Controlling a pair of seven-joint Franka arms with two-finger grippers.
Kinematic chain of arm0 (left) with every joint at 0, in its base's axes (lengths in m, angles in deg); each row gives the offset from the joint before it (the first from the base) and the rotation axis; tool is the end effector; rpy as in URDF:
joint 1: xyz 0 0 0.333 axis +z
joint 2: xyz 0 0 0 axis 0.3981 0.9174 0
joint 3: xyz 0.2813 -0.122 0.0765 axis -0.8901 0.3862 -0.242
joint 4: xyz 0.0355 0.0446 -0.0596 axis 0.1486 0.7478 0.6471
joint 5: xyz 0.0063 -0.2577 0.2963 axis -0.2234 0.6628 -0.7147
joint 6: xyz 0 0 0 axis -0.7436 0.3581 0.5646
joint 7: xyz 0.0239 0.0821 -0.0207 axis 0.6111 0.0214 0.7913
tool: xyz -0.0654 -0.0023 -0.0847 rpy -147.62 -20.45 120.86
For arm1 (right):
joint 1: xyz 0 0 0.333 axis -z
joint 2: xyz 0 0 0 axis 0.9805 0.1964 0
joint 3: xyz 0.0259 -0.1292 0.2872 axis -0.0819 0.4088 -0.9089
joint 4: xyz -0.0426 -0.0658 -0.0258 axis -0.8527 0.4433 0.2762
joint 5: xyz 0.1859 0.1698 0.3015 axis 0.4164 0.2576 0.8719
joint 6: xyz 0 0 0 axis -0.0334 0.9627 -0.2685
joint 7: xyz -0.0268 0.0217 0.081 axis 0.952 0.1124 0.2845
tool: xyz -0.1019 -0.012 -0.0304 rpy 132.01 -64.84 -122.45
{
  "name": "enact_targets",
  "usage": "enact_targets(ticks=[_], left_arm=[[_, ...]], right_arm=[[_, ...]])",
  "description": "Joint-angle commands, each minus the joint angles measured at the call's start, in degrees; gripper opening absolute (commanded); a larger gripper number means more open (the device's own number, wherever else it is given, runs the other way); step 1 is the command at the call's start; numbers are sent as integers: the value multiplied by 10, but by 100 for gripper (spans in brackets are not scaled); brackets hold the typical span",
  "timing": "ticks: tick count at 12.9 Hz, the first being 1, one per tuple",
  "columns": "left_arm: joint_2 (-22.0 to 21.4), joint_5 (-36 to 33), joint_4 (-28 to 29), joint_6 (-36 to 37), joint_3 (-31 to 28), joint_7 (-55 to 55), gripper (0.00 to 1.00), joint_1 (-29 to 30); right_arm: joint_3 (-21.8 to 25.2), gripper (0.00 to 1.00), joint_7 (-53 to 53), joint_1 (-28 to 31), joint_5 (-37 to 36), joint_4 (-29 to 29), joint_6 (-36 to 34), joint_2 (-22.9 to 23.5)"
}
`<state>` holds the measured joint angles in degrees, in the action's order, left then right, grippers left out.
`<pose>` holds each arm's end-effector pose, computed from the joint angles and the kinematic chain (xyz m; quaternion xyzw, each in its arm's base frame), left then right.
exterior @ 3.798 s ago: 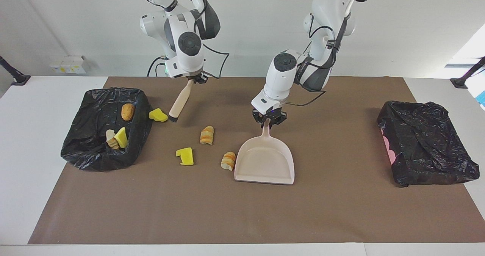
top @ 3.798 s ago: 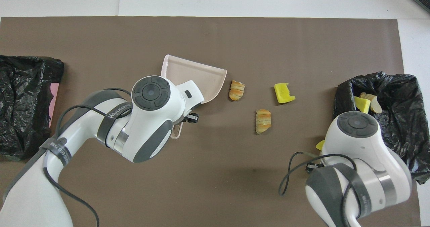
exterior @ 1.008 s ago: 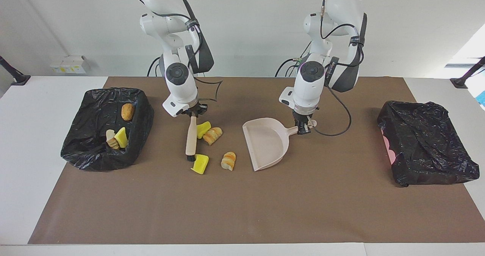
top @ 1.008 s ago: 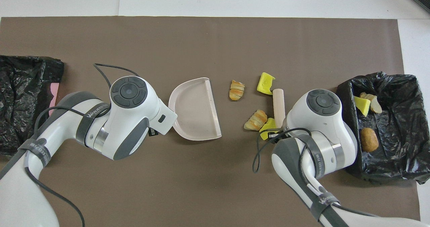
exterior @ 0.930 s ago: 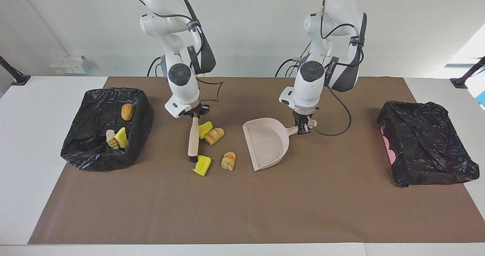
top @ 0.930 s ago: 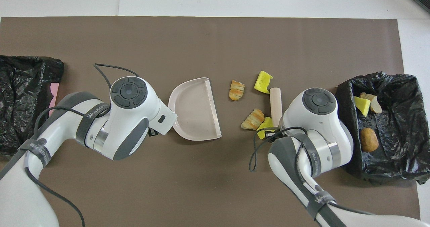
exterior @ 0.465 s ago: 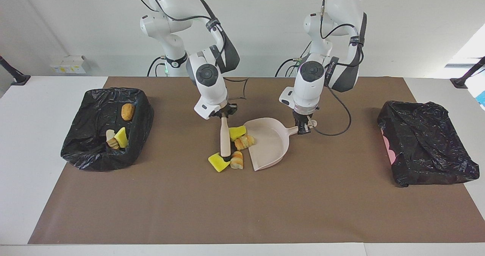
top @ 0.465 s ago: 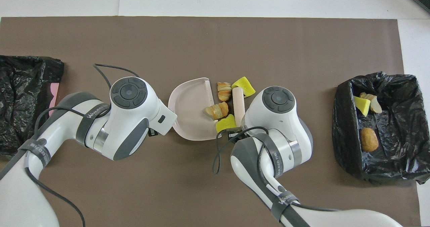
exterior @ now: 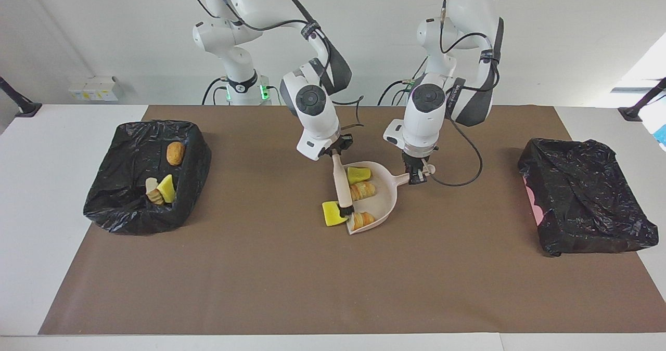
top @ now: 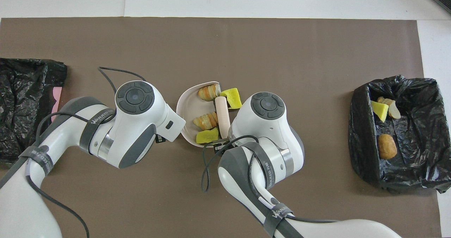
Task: Sweep and dump trash in bin
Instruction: 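Sweep the trash bits into the dustpan with the brush in the right gripper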
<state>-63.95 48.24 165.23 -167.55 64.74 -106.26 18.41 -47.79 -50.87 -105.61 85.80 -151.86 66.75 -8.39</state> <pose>0.5222 -0.2601 0.3596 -0.7532 0.6560 0.0405 0.0273 0.4946 0.3430 0.3487 -0.9817 -0.0752 0.1404 0.1048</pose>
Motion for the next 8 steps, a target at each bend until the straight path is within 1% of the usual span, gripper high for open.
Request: enact_targets(ticks=[1, 3, 5, 6, 7, 8], left_arm=[[-19, -14, 26, -18, -5, 16, 0, 0], [-19, -14, 26, -18, -5, 17, 0, 0], [-19, -14, 26, -18, -5, 16, 0, 0], [-19, -14, 26, -18, -5, 17, 0, 1], [-19, -14, 26, -19, -5, 17, 0, 0], [-19, -14, 26, -19, -5, 17, 0, 1]], right_arm=[[4, 0, 18, 18, 10, 44, -58, -3], [6, 0, 17, 52, 0, 50, -73, -11], [4, 0, 18, 79, -55, 51, -80, -11], [6, 0, 18, 84, -86, 46, -82, -15], [4, 0, 18, 102, -111, 39, -82, -17], [2, 0, 24, 118, -123, 31, -80, -18]])
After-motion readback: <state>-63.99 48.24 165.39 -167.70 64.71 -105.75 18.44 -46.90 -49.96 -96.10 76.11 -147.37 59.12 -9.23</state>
